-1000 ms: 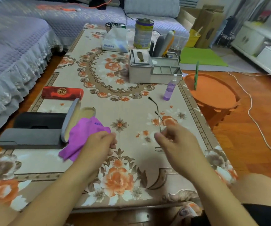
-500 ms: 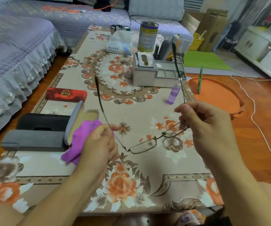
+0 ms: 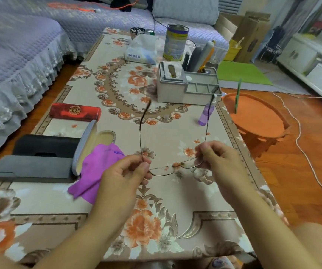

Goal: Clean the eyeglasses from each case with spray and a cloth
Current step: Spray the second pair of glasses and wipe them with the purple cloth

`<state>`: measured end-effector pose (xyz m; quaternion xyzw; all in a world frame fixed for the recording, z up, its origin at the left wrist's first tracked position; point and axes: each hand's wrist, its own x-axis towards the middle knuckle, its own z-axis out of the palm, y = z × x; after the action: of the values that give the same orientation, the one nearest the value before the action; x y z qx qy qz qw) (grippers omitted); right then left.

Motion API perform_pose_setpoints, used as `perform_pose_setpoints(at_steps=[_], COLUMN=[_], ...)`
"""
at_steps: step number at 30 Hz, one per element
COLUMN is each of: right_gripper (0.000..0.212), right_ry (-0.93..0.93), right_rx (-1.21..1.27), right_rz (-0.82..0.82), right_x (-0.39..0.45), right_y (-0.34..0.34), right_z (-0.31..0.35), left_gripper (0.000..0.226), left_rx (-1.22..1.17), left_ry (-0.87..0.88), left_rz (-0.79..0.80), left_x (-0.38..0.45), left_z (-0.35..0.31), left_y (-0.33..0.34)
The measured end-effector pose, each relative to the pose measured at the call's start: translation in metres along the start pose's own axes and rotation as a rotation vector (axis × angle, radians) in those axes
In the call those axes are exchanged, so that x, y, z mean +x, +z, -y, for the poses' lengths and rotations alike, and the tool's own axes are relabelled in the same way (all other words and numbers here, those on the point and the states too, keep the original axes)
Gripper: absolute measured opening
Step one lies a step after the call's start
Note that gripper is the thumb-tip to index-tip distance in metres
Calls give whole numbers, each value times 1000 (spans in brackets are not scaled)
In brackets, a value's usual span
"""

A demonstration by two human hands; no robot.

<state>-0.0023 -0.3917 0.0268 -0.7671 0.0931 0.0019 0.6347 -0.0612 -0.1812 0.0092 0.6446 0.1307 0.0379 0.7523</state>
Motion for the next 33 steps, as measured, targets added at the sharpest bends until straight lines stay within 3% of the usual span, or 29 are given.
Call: perform_pose_setpoints(at_steps=[3, 6, 8, 10, 12, 13, 16, 18, 21, 23, 26, 29, 33], right_gripper=[28, 20, 48, 80, 90, 81, 21, 14, 14, 6, 56, 77, 76], right_ry=[152, 165, 103, 18, -29, -59, -153, -166, -146, -51, 158, 229, 190], right_rx=[-64, -171, -253, -287, -266, -250, -280, -154, 262, 602, 939, 1121, 1163], right_rz=[185, 20, -165, -233, -250, -253, -295, -268, -120, 83, 508, 817, 974], right_x=[15, 61, 108, 150, 185, 198, 212, 204, 156, 100, 22, -18, -36], right_y=[-1, -7, -11, -9, -1, 3, 5, -9, -49, -76, -102, -114, -136], right_z=[-17, -29, -34, -33, -32, -32, -34, -26, 3, 20, 29, 17, 5], left_gripper=[20, 23, 27, 29, 28, 28, 30, 28, 24, 22, 27, 30, 25], left_rx=[224, 430, 477, 507, 496, 481, 503, 513, 520, 510, 474, 447, 480], left_ry=[167, 320, 369, 395, 375, 352, 318, 320, 343, 356, 382, 438, 517], left_rz=[-41, -75, -99, -114, -135, -142, -148, -145, -127, -120, -109, -85, -3], left_x=[8, 17, 25, 29, 31, 30, 22, 17, 19, 25, 34, 38, 38], left_z=[-7, -10, -9, -6, -1, 2, 7, 8, 4, -1, -10, -19, -21], left_y=[-10, -19, -24, -26, -25, -23, -17, -9, 9, 27, 60, 99, 142])
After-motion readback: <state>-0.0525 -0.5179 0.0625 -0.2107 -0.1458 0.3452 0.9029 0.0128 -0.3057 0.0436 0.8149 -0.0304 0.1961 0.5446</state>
